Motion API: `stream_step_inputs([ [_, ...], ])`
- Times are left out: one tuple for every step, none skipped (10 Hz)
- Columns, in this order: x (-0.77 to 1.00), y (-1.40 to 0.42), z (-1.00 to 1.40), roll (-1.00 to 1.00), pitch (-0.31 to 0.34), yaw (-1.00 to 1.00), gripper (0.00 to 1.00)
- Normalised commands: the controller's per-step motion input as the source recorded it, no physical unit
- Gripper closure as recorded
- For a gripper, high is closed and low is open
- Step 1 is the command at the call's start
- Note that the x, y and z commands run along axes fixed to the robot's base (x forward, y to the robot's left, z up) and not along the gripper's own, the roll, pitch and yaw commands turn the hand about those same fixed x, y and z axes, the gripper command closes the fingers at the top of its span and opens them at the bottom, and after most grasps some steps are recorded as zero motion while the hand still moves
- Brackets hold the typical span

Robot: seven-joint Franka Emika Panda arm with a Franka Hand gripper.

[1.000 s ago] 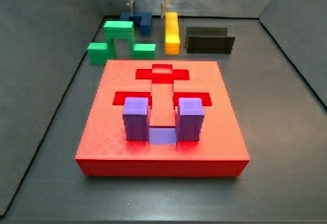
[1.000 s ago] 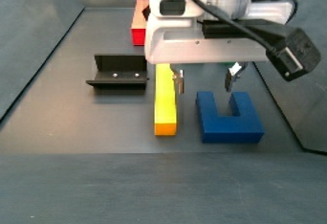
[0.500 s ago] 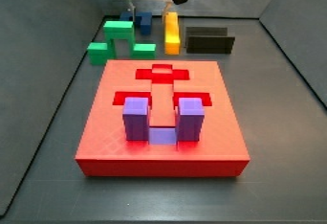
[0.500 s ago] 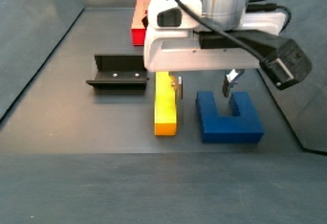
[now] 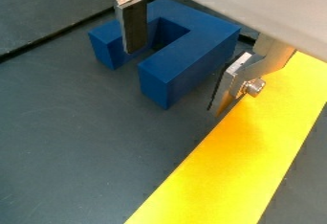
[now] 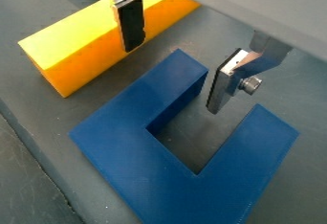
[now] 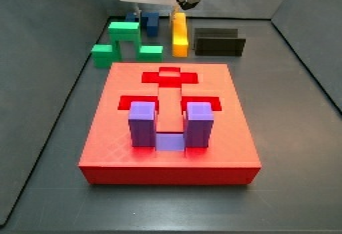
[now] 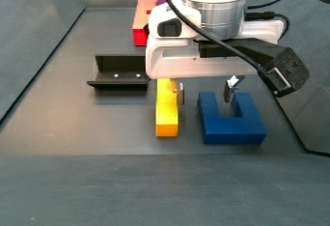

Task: Pick up the blue object. Move up. Place the blue object on the fixture. Regrasp the blue object. Move to above the board. Insert the blue object.
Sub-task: Pick up the blue object.

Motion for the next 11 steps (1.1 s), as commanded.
stream_step_inputs([
  [0.00,0.00,-0.02,0.00,0.000,0.00,0.00],
  [0.00,0.00,0.00,0.00,0.000,0.00,0.00],
  [0.00,0.00,0.00,0.00,0.000,0.00,1.00],
  [0.00,0.00,0.00,0.00,0.000,0.00,1.00],
  [0.00,0.00,0.00,0.00,0.000,0.00,1.00],
  [0.00,0.00,0.00,0.00,0.000,0.00,1.00],
  [0.00,0.00,0.00,0.00,0.000,0.00,1.00],
  [0.00,0.00,0.00,0.00,0.000,0.00,1.00],
  [0.00,0.00,0.00,0.00,0.000,0.00,1.00],
  [0.00,0.00,0.00,0.00,0.000,0.00,1.00],
  [0.00,0.00,0.00,0.00,0.000,0.00,1.00],
])
